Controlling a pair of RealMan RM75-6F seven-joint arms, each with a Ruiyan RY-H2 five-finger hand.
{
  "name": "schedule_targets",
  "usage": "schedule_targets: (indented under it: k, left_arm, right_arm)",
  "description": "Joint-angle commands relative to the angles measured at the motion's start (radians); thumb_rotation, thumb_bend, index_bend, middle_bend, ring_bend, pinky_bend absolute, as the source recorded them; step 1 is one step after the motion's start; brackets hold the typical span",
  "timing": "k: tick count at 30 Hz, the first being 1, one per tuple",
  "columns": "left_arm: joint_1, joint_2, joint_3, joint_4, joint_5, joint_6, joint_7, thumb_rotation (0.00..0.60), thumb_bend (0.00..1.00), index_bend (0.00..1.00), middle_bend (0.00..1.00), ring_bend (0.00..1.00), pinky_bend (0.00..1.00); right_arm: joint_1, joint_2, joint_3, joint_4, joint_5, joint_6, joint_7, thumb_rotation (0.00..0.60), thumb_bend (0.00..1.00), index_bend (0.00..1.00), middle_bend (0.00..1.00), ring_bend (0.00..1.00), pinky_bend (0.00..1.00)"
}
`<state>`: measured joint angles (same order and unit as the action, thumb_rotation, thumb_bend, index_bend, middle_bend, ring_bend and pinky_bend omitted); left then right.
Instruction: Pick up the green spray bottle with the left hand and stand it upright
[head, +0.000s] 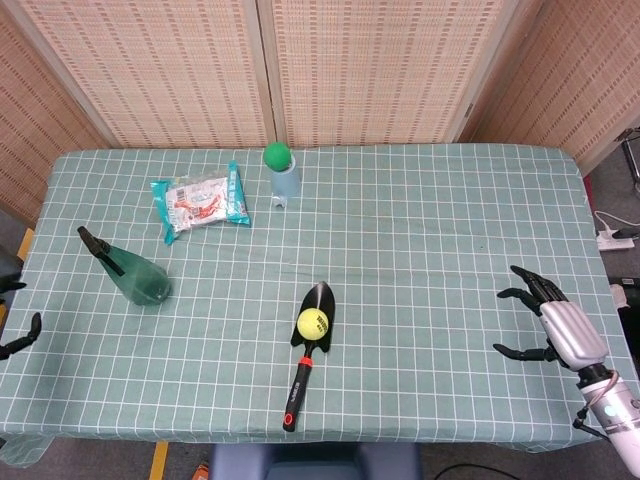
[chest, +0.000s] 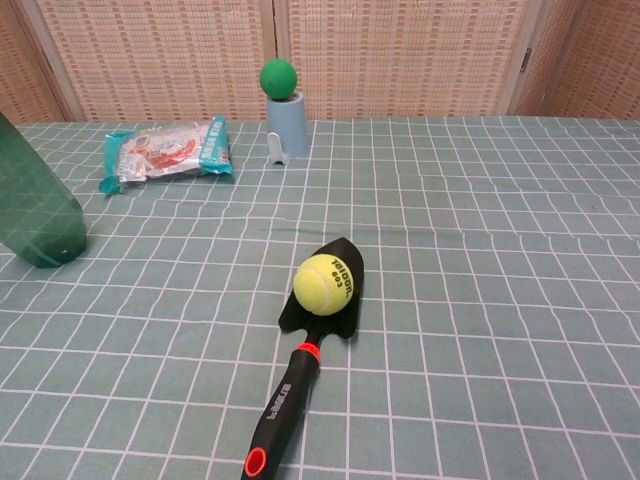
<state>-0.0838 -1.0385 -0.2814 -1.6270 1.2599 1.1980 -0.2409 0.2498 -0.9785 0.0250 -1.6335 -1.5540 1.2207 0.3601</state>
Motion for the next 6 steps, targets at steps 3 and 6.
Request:
schedule_targets:
  k: [3, 6]
  left_arm:
    - [-0.034, -0.025, 0.141, 0.207, 0.234, 0.031, 0.156, 0.6, 0.42, 0.19, 0.17, 0.06, 0.16]
    - [-0.039, -0.051, 0.128, 0.231, 0.205, 0.055, 0.146, 0.6, 0.42, 0.17, 0.15, 0.04, 0.13]
  right_arm:
    - [-0.006, -0.02, 0.005, 0.006, 0.005, 0.026, -0.036, 0.6, 0.13, 0.28, 0.01, 0.0, 0.1]
    - [-0.011, -0.025, 0.004, 0.009, 0.0, 0.042, -0.042, 0.6, 0.13, 0.28, 0.01, 0.0, 0.1]
